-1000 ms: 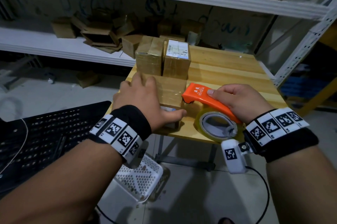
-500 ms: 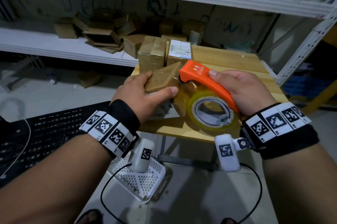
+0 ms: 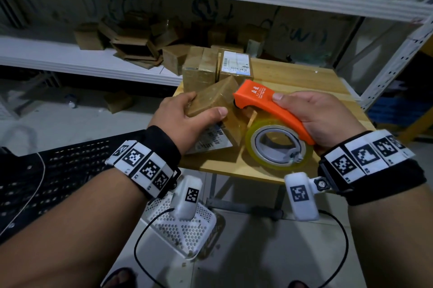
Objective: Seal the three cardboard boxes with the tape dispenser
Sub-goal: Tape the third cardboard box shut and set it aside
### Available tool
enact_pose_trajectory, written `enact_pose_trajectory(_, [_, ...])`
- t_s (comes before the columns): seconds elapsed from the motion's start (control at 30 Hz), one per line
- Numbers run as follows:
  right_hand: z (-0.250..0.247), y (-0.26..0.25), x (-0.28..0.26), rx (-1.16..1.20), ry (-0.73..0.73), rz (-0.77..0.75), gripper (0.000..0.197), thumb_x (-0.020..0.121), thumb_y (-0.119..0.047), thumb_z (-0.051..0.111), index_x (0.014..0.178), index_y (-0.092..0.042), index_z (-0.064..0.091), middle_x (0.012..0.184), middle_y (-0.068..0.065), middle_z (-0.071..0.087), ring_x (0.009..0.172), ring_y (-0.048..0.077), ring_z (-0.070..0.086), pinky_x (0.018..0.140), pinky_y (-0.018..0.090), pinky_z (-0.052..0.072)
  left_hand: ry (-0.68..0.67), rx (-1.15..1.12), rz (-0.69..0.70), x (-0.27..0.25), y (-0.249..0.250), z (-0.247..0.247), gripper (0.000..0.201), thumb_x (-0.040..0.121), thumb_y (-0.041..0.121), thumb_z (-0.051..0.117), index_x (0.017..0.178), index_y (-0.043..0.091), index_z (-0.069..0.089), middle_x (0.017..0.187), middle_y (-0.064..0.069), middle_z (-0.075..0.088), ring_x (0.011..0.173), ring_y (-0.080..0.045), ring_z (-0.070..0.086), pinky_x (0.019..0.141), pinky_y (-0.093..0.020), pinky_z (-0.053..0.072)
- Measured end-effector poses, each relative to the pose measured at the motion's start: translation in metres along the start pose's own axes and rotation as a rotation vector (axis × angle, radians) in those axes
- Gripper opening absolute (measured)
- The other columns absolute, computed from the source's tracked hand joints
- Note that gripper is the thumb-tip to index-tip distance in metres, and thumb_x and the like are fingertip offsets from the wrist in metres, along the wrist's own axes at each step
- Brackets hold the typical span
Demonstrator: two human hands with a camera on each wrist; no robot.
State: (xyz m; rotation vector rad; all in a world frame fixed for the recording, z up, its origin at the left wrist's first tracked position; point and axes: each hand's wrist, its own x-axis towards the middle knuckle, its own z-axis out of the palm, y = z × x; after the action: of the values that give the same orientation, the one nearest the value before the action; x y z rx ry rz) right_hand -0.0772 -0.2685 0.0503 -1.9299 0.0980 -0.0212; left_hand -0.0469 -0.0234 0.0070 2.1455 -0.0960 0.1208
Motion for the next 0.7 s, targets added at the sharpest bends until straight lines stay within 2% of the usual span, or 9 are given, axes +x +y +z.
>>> enact_pose_trajectory(0.13, [-0.008, -0.001, -0.002, -0.036, 0.014, 0.004, 0.036, 0.082, -0.053, 0.077, 0.083, -0.017, 0.08, 0.085, 0.018, 0.079, 0.078, 0.041, 0.076, 0.085, 0.053, 0.061, -0.016, 0.03, -0.001, -0.001, -0.001, 0.001, 0.121, 0.048, 0.1, 0.052, 0.142, 0.025, 0.054, 0.127, -0.001, 0.062, 0.111, -0.021, 0.061, 0.096, -0.045, 0.052])
enact_pose_trajectory(0.17, [-0.01, 0.0, -0.002, -0.046, 0.019, 0.006, 0.038, 0.082, -0.054, 0.077, 0.083, -0.016, 0.08, 0.085, 0.018, 0.079, 0.08, 0.043, 0.076, 0.086, 0.054, 0.061, -0.013, -0.001, -0.027, 0.0, -0.001, -0.001, 0.112, 0.054, 0.096, 0.055, 0.141, 0.025, 0.055, 0.126, -0.001, 0.062, 0.109, -0.02, 0.061, 0.091, -0.041, 0.053])
enact_pose_trajectory(0.27, [-0.018, 0.008, -0.004, -0.112, 0.057, 0.005, 0.039, 0.083, -0.057, 0.076, 0.085, -0.018, 0.08, 0.08, 0.014, 0.079, 0.074, 0.036, 0.077, 0.082, 0.052, 0.062, -0.015, -0.257, -0.193, 0.0, -0.001, -0.01, 0.058, 0.085, 0.064, 0.061, 0.125, 0.022, 0.063, 0.111, 0.002, 0.065, 0.096, -0.016, 0.062, 0.069, -0.03, 0.044])
enact_pose_trajectory(0.33, [-0.022, 0.013, -0.006, -0.123, 0.072, 0.017, 0.037, 0.084, -0.057, 0.075, 0.085, -0.021, 0.08, 0.079, 0.012, 0.079, 0.071, 0.032, 0.077, 0.079, 0.049, 0.063, -0.014, -0.321, -0.218, 0.0, -0.002, -0.015, 0.039, 0.091, 0.055, 0.058, 0.113, 0.023, 0.065, 0.103, 0.004, 0.065, 0.094, -0.016, 0.061, 0.068, -0.03, 0.04])
enact_pose_trajectory(0.43, [-0.023, 0.017, -0.006, -0.096, 0.072, 0.042, 0.037, 0.085, -0.054, 0.075, 0.086, -0.018, 0.079, 0.082, 0.013, 0.079, 0.071, 0.03, 0.077, 0.077, 0.045, 0.062, -0.001, -0.36, -0.227, 0.001, -0.003, -0.012, 0.031, 0.093, 0.054, 0.055, 0.105, 0.026, 0.063, 0.103, 0.003, 0.064, 0.094, -0.017, 0.06, 0.071, -0.031, 0.041])
enact_pose_trajectory(0.53, [-0.017, 0.019, -0.004, -0.086, 0.058, 0.04, 0.036, 0.086, -0.053, 0.075, 0.09, -0.017, 0.079, 0.082, 0.012, 0.08, 0.073, 0.031, 0.077, 0.075, 0.043, 0.063, -0.016, -0.441, -0.301, 0.003, -0.002, -0.008, 0.027, 0.093, 0.056, 0.054, 0.097, 0.03, 0.061, 0.102, 0.001, 0.063, 0.099, -0.022, 0.058, 0.086, -0.039, 0.042])
enact_pose_trajectory(0.6, [-0.012, 0.02, -0.002, -0.071, 0.051, 0.045, 0.034, 0.086, -0.051, 0.076, 0.088, -0.017, 0.079, 0.081, 0.012, 0.08, 0.068, 0.028, 0.076, 0.071, 0.039, 0.062, -0.034, -0.482, -0.331, 0.003, -0.004, -0.007, 0.028, 0.093, 0.057, 0.052, 0.095, 0.03, 0.06, 0.104, -0.002, 0.062, 0.102, -0.026, 0.057, 0.096, -0.043, 0.04])
enact_pose_trajectory(0.7, [-0.005, 0.023, 0.001, -0.028, 0.021, 0.082, 0.034, 0.087, -0.049, 0.077, 0.085, -0.016, 0.08, 0.081, 0.015, 0.079, 0.068, 0.029, 0.074, 0.071, 0.04, 0.061, -0.017, -0.501, -0.35, 0.001, -0.009, -0.009, 0.039, 0.086, 0.066, 0.054, 0.098, 0.03, 0.062, 0.111, -0.007, 0.065, 0.111, -0.032, 0.057, 0.109, -0.051, 0.037])
